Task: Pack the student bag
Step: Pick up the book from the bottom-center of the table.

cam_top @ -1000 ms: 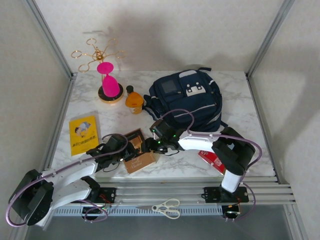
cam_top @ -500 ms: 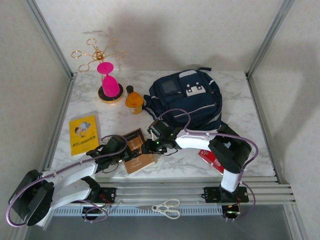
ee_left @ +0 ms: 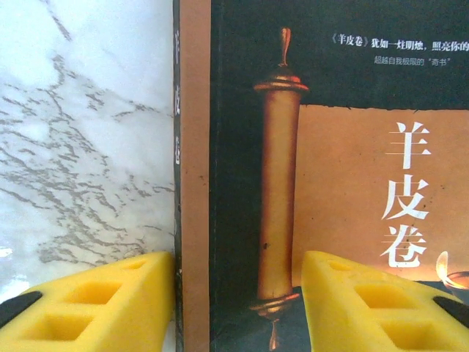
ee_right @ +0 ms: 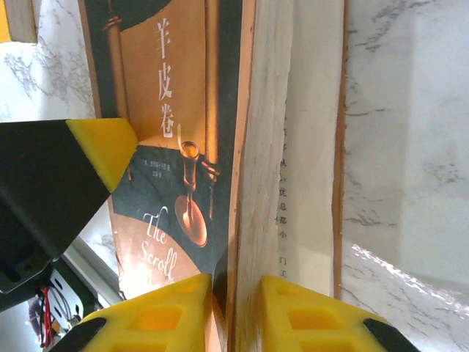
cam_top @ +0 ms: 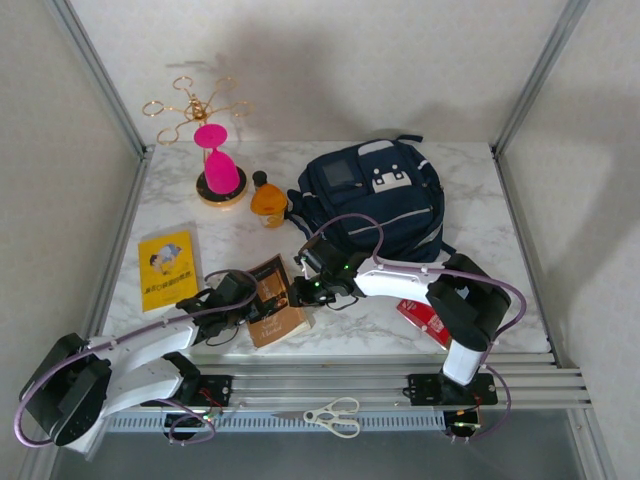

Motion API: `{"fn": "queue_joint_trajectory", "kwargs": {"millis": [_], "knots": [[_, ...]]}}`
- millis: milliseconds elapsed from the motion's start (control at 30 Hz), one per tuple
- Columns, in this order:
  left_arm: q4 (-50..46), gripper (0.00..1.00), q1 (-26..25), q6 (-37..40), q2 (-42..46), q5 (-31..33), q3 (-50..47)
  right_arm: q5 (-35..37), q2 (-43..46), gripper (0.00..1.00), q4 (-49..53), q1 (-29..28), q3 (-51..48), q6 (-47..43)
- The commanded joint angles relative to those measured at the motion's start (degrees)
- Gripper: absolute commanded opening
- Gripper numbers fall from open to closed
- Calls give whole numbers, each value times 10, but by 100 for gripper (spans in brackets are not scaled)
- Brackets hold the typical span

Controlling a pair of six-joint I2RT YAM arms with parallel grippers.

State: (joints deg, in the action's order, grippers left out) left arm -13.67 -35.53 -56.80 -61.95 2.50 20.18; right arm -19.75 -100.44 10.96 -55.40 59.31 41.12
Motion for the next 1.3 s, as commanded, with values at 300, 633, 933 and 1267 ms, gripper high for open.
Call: {"fn": "queue_joint_trajectory", "kwargs": {"millis": [300, 633, 933, 1267], "knots": [[2, 63, -13, 0, -13, -29, 32, -43, 44, 0, -36, 9, -2, -7], [-100, 91, -6, 36, 69, 3, 165, -81, 171, 0, -42, 59, -38, 6], [-94, 99, -3, 54, 87, -87, 241, -204, 317, 0, -46, 186, -72, 15], [89, 99, -4, 30, 36, -247, 233, -344, 370, 0, -75, 281, -37, 45]]}}
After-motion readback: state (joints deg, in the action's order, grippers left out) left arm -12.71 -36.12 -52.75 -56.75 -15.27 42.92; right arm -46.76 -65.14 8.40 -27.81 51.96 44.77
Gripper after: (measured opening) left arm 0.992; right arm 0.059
